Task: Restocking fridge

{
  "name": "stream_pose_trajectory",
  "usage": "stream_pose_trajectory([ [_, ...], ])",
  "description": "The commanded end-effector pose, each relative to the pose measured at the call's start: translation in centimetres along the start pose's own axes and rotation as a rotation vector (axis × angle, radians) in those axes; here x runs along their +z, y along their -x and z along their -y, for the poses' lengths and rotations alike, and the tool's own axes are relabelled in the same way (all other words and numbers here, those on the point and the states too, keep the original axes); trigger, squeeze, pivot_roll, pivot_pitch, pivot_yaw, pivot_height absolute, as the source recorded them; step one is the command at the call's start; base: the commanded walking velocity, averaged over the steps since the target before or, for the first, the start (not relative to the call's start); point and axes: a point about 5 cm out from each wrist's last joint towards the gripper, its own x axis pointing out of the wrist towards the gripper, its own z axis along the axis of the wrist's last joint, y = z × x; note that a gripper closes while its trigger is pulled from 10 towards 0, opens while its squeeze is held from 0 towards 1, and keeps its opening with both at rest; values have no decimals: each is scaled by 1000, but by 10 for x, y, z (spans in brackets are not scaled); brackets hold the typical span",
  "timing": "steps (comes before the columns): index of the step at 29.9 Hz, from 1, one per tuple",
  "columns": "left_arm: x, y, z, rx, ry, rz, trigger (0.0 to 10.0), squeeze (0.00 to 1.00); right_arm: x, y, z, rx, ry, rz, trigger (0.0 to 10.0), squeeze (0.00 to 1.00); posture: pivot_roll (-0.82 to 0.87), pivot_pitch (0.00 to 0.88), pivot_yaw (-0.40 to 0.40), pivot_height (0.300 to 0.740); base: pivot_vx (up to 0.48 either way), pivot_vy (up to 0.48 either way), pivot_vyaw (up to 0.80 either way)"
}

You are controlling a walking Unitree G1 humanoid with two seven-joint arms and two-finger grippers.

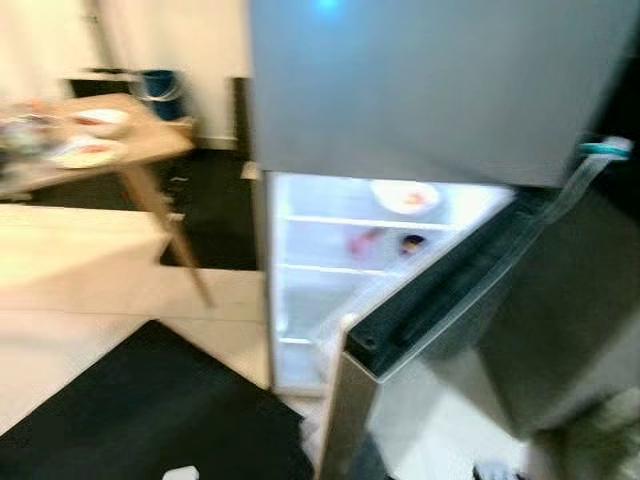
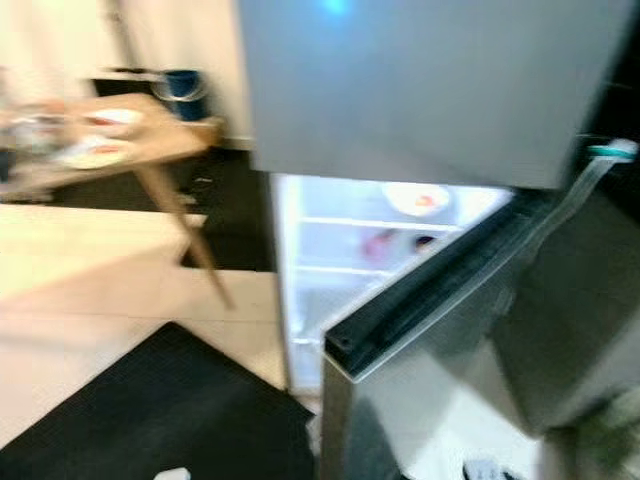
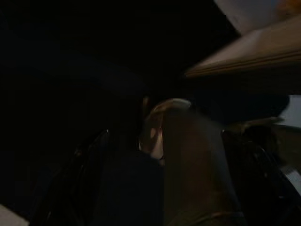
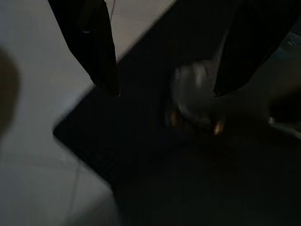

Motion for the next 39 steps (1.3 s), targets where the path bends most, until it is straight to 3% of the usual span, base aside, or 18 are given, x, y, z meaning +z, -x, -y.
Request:
stream_pose_trajectory([
  [1,-7,0,4,-13,1,-28,10000,0,2,-2,-3,5,-14,13,10000,0,-76,0,-50,740,0,0,744],
  [11,-8,0,4,-16,-4,-35,10000,0,21,-3,1,-21,-2,86,10000,0,-76,0,-49,740,0,0,685],
  [17,-6,0,4,-19,-7,-32,10000,0,40,-3,2,19,-72,194,10000,0,-76,0,-47,740,0,0,0],
  [23,-6,0,3,-21,-12,-34,10000,0,89,-1,-12,261,-120,435,10000,0,-78,0,-44,740,0,0,0],
  [27,-6,0,3,-21,-13,-36,10000,0,115,1,-18,319,-89,517,10000,0,-78,0,-44,740,0,0,0],
  [29,-7,0,3,-21,-13,-38,10000,0,126,2,-21,331,-64,546,10000,0,-79,0,-43,740,0,0,0],
  [31,-8,1,3,-22,-13,-41,10000,0,161,5,-34,371,9,631,10000,0,-76,0,-44,740,0,0,0],
  [37,-11,1,4,-24,-11,-46,10000,0,238,16,-72,415,154,773,10000,0,-67,0,-48,740,0,0,0],
  [39,-11,1,4,-23,-10,-46,10000,0,247,18,-77,408,167,783,10000,0,-53,0,-54,740,0,0,0],
])
